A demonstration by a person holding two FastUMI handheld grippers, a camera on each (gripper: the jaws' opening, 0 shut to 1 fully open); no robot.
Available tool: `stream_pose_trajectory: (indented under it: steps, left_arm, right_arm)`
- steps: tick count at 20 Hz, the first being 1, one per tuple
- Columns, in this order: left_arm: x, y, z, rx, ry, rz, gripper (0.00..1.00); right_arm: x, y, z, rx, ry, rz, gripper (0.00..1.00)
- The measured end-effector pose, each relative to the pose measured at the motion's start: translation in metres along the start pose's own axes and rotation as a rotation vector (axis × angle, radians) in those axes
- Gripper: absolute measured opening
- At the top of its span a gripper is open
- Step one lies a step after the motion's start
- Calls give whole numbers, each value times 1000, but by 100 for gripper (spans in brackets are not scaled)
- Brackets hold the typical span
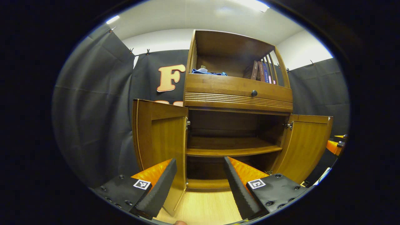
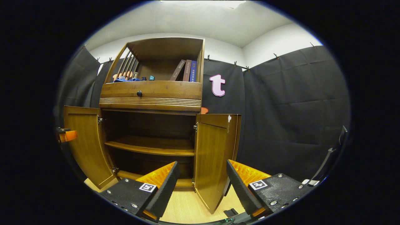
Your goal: Open the right door of the double-door shoe cabinet with the right hand, and open the left door with the left hand.
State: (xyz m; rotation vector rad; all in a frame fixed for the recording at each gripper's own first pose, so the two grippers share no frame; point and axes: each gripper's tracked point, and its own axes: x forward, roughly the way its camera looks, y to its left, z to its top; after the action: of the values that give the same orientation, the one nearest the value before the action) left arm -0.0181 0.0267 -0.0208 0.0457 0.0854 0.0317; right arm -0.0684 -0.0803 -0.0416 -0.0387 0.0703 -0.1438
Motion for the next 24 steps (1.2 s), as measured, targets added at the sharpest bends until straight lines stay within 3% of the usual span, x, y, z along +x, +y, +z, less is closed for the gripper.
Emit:
stream_pose_trajectory:
  steps: [8,9,10,11,13,14,15,16,24]
  left_arm:
    - [5,2,6,3,-12,10,94]
    - [5,2,7,2,-12,10,94]
    - [5,2,7,1,-13,10,94]
    - [5,3,7,1,-14,11,94]
    - [5,4,9,2,-19,12,94]
    - [3,5,9,4,-22,14,94]
    - [3,7,11,5,-27,16,94]
    - [3,8,12,5,-31,18,94]
    - [3,20,13,-7,-40,34,94]
  right_arm:
    - [3,4,4,0,-5,2,92]
    - [4,5,4,1,-4,4,99]
    - [4,6,4,3,-4,5,99]
    - [5,7,4,2,-4,6,92]
    - [5,9,4,-3,-3,8,92]
    - [5,11,5,-4,-2,10,99]
    - [6,12,5,-4,-3,11,99]
    - [6,13,5,-4,-3,11,92]
    - [9,26,9,-10,-7,23,92]
